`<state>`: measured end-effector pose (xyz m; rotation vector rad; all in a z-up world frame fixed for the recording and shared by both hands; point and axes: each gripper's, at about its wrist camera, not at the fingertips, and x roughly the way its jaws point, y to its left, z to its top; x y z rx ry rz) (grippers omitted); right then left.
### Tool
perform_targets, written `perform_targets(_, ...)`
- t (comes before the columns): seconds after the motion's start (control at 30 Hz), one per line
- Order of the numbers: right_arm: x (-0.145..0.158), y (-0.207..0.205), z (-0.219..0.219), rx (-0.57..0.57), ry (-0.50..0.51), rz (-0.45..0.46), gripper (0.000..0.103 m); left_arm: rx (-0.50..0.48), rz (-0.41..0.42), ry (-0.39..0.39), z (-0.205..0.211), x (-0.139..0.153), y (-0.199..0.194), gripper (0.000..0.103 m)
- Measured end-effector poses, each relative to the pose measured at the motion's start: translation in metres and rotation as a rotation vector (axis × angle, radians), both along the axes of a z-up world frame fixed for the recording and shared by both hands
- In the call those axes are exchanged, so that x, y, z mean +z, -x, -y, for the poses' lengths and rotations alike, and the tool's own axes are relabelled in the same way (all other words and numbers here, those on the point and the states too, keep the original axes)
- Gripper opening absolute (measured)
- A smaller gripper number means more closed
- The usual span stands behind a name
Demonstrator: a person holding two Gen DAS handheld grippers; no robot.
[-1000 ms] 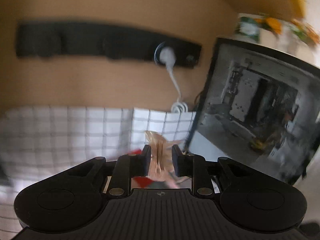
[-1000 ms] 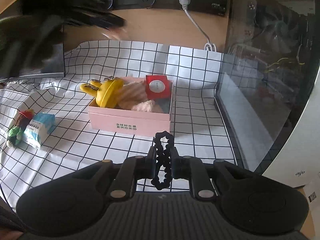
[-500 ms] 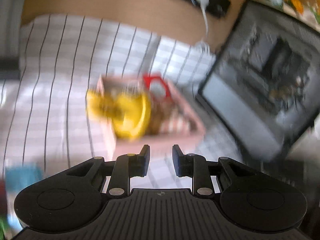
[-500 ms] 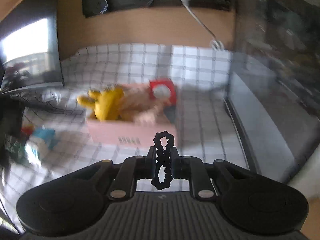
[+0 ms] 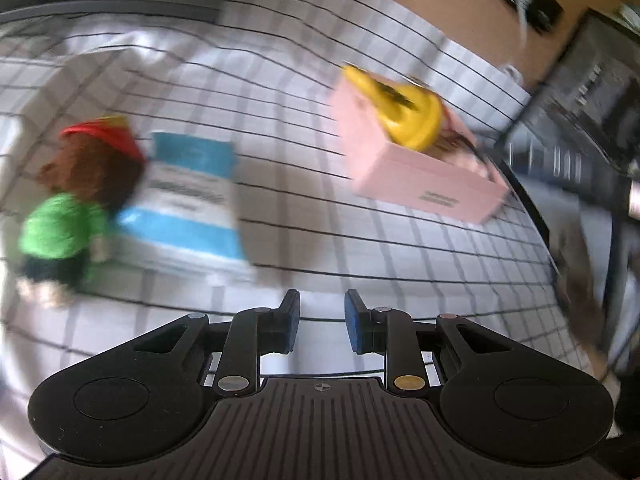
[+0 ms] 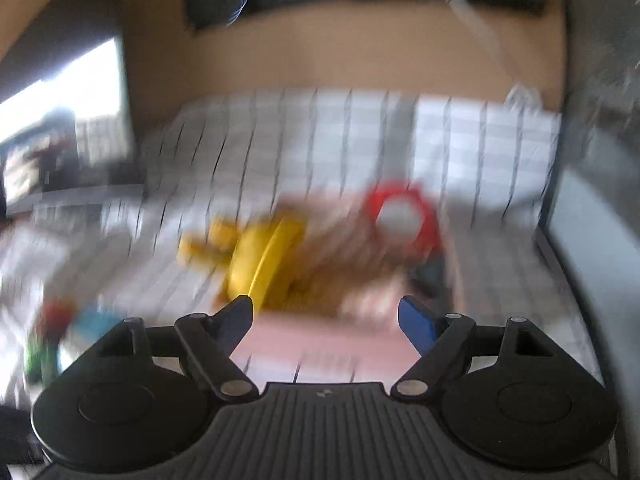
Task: Organize soft objects
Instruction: 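Grasp the green crochet doll with the left while the right grasps the blue cotton pack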
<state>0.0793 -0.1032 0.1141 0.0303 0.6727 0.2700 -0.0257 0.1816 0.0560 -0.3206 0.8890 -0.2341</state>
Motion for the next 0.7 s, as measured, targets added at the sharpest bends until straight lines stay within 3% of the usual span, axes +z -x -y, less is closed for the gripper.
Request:
perform_targets(0.1, -0.023, 0.019, -0.022, 0.051, 0.049, -0.065, 0.080, 0.042, 0.013, 0.019, -0.017, 0.002, 0.005, 0.027)
perform_targets(0.2, -0.034, 0.033, -0.044, 0.114, 0.045, -0.117, 0.080, 0.107, 0.046, -0.011, -0.039, 0.011, 0.010, 0.027)
perform_targets(0.47, -0.016, 0.035, -0.142, 0.314, 0.014, -0.094, 0.085, 0.376, 0.095, -0.116, -0.129, 0.037, 0.034, 0.027)
perform_targets(0.6, -0.019, 0.016, -0.192, 0.358, -0.024, -0.148, 0.085, 0.391, 0.098, -0.098, -0.150, 0.038, 0.045, 0.027)
perform_targets(0.7, -0.033, -0.002, -0.216, 0.318, -0.035, -0.195, 0.085, 0.345, 0.084, -0.080, -0.159, 0.035, 0.049, 0.027)
